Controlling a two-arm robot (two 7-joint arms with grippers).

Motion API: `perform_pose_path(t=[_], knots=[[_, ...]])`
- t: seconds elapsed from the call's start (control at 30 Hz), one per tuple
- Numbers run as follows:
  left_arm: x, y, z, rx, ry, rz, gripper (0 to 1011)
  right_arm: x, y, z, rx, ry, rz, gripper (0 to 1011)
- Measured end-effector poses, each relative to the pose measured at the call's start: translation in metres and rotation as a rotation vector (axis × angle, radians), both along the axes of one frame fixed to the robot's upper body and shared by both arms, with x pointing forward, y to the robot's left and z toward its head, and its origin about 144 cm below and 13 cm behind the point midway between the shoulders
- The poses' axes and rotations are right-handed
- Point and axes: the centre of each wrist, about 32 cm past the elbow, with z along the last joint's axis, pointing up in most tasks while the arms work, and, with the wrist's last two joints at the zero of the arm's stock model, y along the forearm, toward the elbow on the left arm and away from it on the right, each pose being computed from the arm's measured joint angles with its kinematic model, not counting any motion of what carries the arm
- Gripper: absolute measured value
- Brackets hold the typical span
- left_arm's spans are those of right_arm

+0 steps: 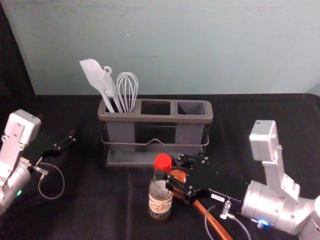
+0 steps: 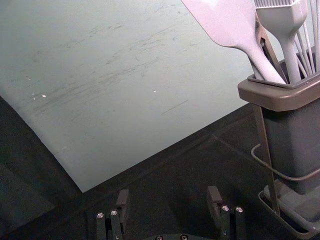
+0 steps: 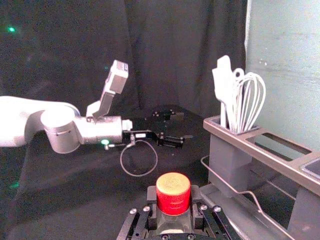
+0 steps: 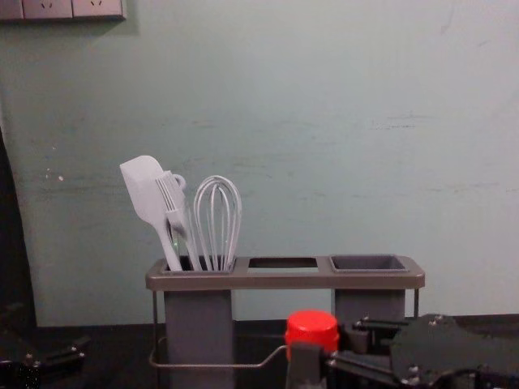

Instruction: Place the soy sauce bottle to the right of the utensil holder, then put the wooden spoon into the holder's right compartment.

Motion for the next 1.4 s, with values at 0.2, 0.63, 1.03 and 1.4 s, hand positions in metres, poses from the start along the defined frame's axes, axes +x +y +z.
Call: perform_pose_path(t=[0.2,0.63,1.03,1.4], knots=[[0.0,0.0,0.0,0.0,0.0,0.0,1012,-0.007,-0.006,0.01,0.024,-0.005,0.01,380],[0.0,0.0,0.0,0.0,0.0,0.0,1011,-0.044,-0.073,0.026,0.045,-0.021,-0.059,380],[0.0,0.0,0.0,0.0,0.0,0.0,1012,-0.041,-0.126,0.027,0.021,-0.031,-0.283,378],[0.0,0.0,0.0,0.0,0.0,0.0,1012,0.003,-0.14,0.015,0.039,0.003,-0.394,378]])
